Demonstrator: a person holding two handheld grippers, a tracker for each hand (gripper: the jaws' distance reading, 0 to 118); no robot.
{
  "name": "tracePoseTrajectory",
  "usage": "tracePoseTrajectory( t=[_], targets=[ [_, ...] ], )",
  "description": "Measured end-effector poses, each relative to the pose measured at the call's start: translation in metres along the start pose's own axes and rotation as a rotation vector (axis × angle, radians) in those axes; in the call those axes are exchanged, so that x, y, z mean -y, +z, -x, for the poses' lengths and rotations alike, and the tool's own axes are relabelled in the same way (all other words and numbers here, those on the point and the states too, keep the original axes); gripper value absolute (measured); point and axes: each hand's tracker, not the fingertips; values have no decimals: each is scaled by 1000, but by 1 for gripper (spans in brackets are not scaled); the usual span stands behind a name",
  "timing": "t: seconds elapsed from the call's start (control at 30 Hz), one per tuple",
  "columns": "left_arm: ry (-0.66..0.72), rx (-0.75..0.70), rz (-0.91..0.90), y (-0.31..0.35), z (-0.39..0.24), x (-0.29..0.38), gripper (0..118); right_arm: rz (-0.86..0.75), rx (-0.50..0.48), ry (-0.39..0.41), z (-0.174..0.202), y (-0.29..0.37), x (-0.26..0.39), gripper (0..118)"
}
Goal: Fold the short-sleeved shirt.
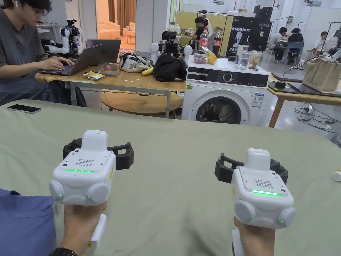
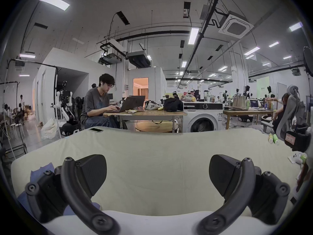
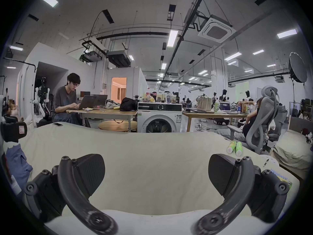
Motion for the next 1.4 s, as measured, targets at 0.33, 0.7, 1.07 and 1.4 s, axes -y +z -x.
tracePoseTrajectory(
  t=[0.33, 0.7, 1.07, 1.4],
  targets=[
    [-13, -6, -7, 5, 1, -2, 118, 32, -8, 14, -1, 0, 4, 118],
    [-51, 15, 11, 6, -2, -2, 118, 29, 6, 15, -4, 3, 3, 118],
    [-56, 20, 12, 11, -5, -7, 118, 23, 0, 33, 1, 8, 1, 118],
    [-51, 11, 6, 12, 0, -5, 118, 35, 11, 38, 2, 6, 3, 118]
  ],
)
